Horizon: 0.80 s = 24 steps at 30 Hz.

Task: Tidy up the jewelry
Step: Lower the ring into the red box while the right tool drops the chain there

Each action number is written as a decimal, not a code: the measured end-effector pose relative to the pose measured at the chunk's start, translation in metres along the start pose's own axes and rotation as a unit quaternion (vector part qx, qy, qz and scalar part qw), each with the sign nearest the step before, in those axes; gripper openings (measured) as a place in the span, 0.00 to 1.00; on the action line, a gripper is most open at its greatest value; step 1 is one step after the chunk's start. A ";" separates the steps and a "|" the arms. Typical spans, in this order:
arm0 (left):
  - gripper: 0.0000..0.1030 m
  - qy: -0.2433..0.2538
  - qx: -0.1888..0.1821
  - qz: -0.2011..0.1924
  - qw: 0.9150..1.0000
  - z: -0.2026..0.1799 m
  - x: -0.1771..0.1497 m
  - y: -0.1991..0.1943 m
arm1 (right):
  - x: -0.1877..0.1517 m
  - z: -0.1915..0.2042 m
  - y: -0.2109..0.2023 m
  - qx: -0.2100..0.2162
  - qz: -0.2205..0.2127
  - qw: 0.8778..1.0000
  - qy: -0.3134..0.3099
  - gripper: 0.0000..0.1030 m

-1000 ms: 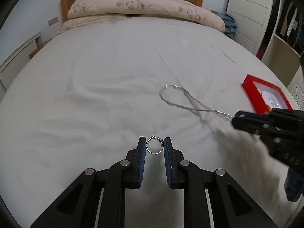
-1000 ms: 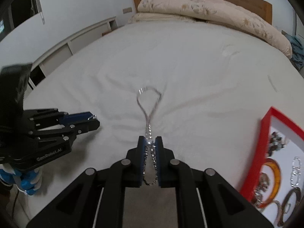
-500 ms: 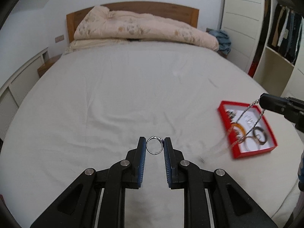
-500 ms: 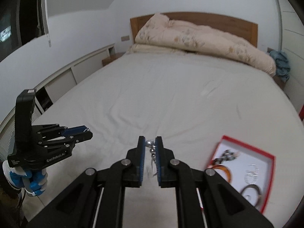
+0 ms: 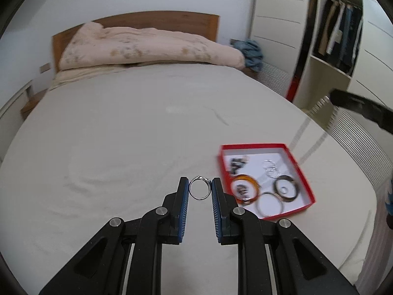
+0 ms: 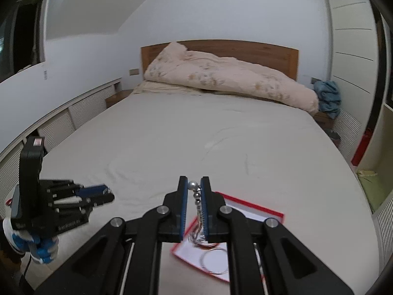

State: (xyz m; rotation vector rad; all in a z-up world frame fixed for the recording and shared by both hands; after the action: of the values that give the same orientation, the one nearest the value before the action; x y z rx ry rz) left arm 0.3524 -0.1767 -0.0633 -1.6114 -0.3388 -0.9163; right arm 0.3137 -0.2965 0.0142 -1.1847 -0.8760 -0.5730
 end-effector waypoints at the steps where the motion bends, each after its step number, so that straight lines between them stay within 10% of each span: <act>1: 0.18 0.005 -0.006 0.004 1.000 -0.012 0.001 0.008 | -0.001 -0.009 0.002 -0.003 0.000 1.000 0.004 0.09; 16: 0.18 0.048 -0.062 0.078 0.994 -0.138 -0.014 0.135 | -0.033 -0.129 0.088 -0.019 0.008 0.998 0.064 0.09; 24: 0.18 0.057 -0.070 0.113 0.989 -0.156 -0.045 0.167 | -0.111 -0.156 0.124 -0.016 0.074 0.993 0.095 0.09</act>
State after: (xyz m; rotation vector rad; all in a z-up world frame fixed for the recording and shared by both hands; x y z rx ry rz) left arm 0.3757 -0.3545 -0.2124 -1.6775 -0.0102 -0.8675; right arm 0.3925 -0.4142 -0.1644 -1.1920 -0.6150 -0.5706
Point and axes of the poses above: each gripper's, at about its wrist camera, not at the fingertips, and y roughly the way its jaws point, z to its left, x to its top, the point moved 8 cm from there along y, roughly the way its jaws point, and after that the axes turned 8 degrees about x, right-handed, at the moved point
